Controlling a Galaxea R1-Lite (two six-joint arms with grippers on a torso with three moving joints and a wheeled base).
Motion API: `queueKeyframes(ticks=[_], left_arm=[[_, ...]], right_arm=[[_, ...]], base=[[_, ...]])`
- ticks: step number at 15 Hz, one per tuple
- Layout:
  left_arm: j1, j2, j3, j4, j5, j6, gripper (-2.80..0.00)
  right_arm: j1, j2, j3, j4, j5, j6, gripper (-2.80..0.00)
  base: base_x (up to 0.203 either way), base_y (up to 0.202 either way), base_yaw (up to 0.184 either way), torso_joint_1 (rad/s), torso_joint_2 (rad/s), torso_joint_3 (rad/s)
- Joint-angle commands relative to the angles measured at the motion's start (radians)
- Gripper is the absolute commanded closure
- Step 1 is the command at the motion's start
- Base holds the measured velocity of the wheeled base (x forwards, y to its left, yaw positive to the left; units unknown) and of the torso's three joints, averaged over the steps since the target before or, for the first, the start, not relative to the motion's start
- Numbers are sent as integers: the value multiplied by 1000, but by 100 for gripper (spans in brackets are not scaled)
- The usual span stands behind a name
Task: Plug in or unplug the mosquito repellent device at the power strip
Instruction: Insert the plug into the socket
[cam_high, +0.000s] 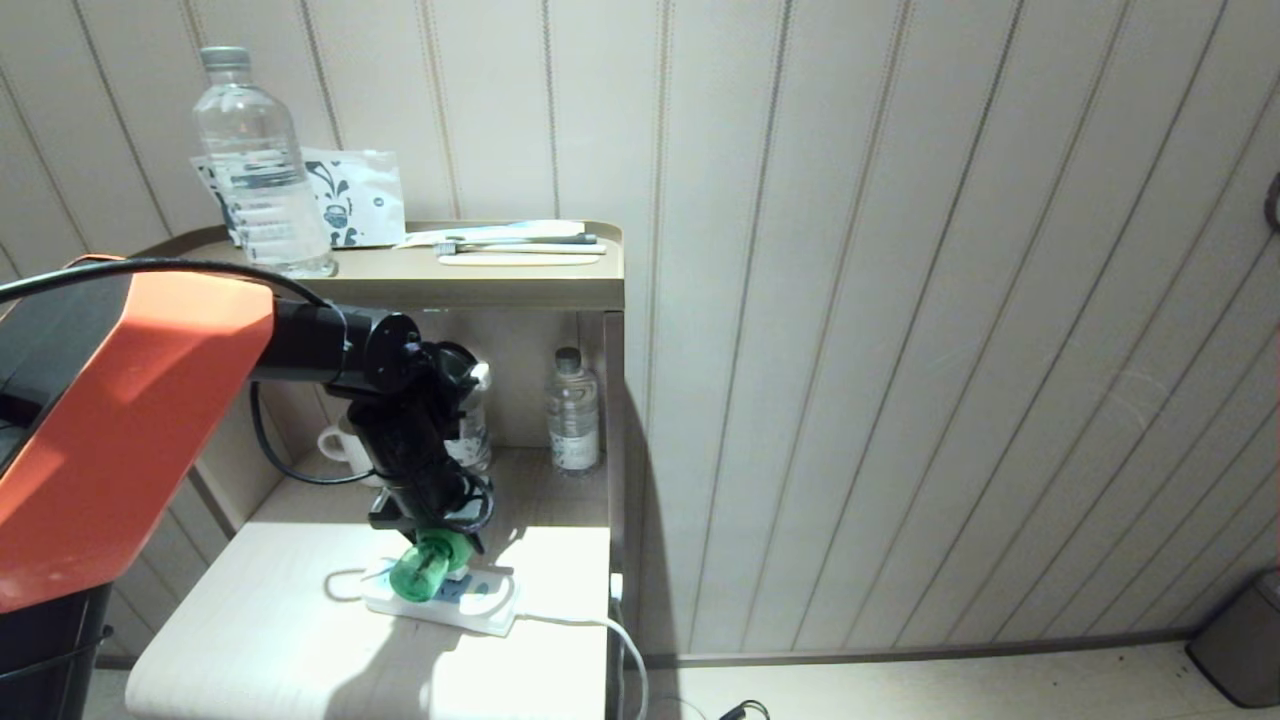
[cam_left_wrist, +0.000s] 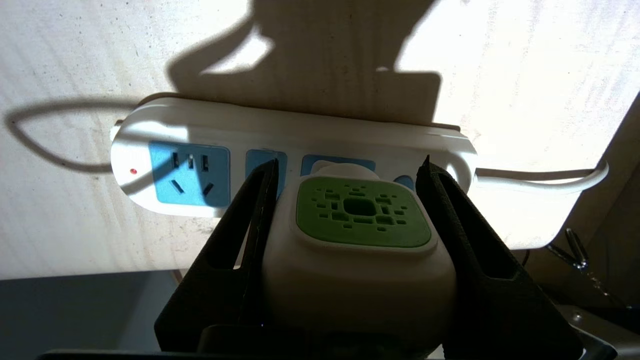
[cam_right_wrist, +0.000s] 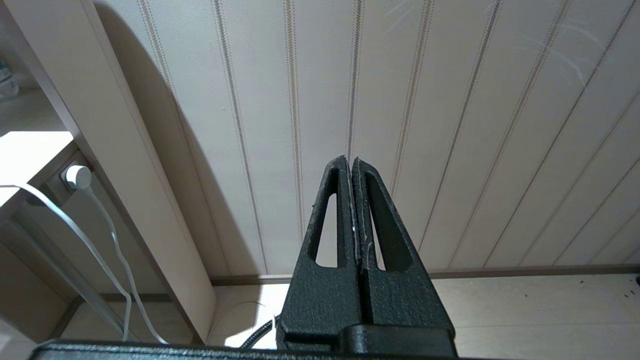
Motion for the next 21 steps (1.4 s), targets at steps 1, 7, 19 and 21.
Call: queueKeyframes(ticks=[1,7,19,21], left_arm=[[0,-27,25,-1,4,-8,0],[-8,-29,46,-17,4,-26,0],[-11,-145,78,-88,5,-27,-280],[-11,-163,95,-92,5,-23,-280]], right_arm=[[0,-1,0,0,0,0,0],[0,-1,0,0,0,0,0],[0,-1,0,0,0,0,0],[0,-1,0,0,0,0,0]], base=[[0,0,0,0,0,0],[0,0,0,0,0,0],[0,0,0,0,0,0],[0,0,0,0,0,0]])
